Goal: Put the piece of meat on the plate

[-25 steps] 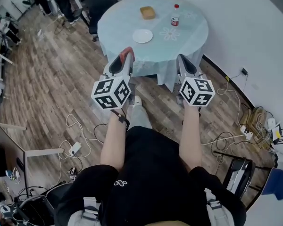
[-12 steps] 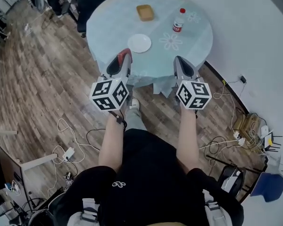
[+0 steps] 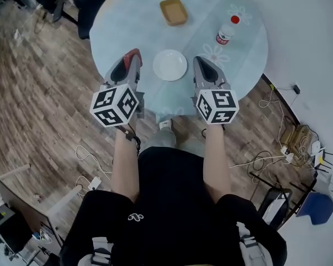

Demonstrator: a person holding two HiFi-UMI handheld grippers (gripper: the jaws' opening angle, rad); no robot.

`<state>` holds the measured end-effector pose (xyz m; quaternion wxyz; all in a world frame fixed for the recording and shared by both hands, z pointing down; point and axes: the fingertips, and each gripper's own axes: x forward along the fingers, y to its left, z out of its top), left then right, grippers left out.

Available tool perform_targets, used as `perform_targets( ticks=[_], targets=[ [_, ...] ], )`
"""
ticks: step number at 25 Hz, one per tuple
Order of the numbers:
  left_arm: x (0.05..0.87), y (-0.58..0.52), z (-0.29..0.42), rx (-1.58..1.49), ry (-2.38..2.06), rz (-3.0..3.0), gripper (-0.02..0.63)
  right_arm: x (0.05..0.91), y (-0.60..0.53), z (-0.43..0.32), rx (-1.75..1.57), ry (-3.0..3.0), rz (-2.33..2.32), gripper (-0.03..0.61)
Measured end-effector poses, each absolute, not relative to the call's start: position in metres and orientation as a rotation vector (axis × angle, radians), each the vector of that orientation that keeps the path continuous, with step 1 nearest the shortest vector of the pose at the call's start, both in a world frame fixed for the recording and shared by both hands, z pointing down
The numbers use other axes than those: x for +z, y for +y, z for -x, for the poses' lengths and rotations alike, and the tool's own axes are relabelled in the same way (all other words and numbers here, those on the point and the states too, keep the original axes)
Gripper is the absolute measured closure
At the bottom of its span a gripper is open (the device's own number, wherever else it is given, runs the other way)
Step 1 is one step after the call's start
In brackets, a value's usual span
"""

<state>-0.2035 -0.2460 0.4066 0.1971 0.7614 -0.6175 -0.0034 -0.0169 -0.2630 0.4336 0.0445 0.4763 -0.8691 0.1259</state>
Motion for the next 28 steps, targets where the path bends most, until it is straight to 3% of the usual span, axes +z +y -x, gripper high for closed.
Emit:
perform_targets(
  ticks=[6,13,28],
  targets=[
    [0.425,-0.288,0.171,-0.024,-1.586,-2.14,0.526,0.457,-0.295,0.016,0.22,-2.454,-1.359,0.569],
    [0.444,-0.311,0.15,0.051,-1.452,-2.157,0.526,0.433,-0.328,0.035,0.261,-2.561,-1.295,0.569],
    [0.629,-0.314,0.113,0.249,-0.999,-1.769,0.526,0.474,-0.31,-0.014,0.416,-2.416,-1.314,0.569]
  ],
)
